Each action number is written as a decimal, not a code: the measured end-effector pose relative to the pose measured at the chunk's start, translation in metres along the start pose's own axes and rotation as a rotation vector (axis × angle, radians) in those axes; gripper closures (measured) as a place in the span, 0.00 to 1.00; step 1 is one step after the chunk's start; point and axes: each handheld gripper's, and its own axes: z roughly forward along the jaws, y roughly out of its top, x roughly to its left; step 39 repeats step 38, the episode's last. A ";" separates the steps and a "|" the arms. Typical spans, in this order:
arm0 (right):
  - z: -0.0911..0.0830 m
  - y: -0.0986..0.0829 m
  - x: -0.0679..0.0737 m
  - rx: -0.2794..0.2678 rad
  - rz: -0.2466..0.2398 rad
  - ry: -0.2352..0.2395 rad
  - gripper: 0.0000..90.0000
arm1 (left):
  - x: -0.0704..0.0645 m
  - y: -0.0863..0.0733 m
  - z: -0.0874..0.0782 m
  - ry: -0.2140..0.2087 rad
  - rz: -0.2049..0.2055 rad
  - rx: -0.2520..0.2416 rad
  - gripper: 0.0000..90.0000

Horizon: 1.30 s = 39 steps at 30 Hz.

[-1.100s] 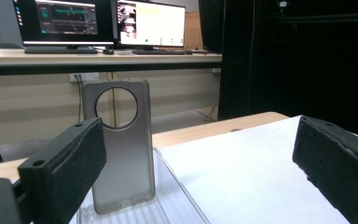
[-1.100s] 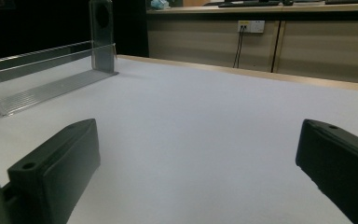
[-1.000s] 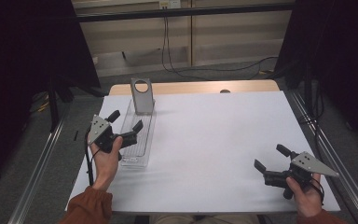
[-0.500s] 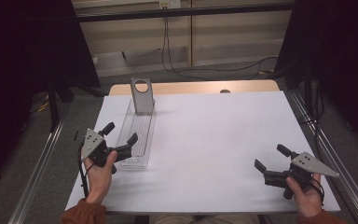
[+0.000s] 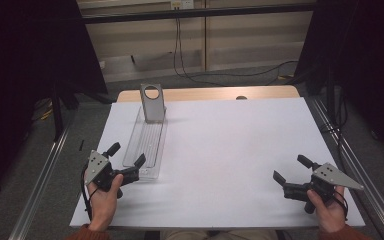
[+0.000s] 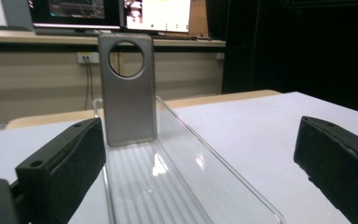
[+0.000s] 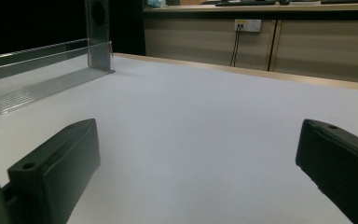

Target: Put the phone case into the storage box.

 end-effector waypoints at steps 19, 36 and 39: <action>-0.006 -0.002 -0.002 0.001 0.006 -0.010 0.00 | -0.005 -0.018 -0.033 0.049 0.001 0.062 0.03; -0.003 -0.003 -0.002 0.009 0.002 -0.006 0.00 | -0.004 -0.022 -0.048 0.087 -0.022 0.048 0.03; -0.004 -0.002 -0.001 0.009 0.004 -0.004 0.00 | -0.005 -0.021 -0.047 0.076 -0.023 0.044 0.03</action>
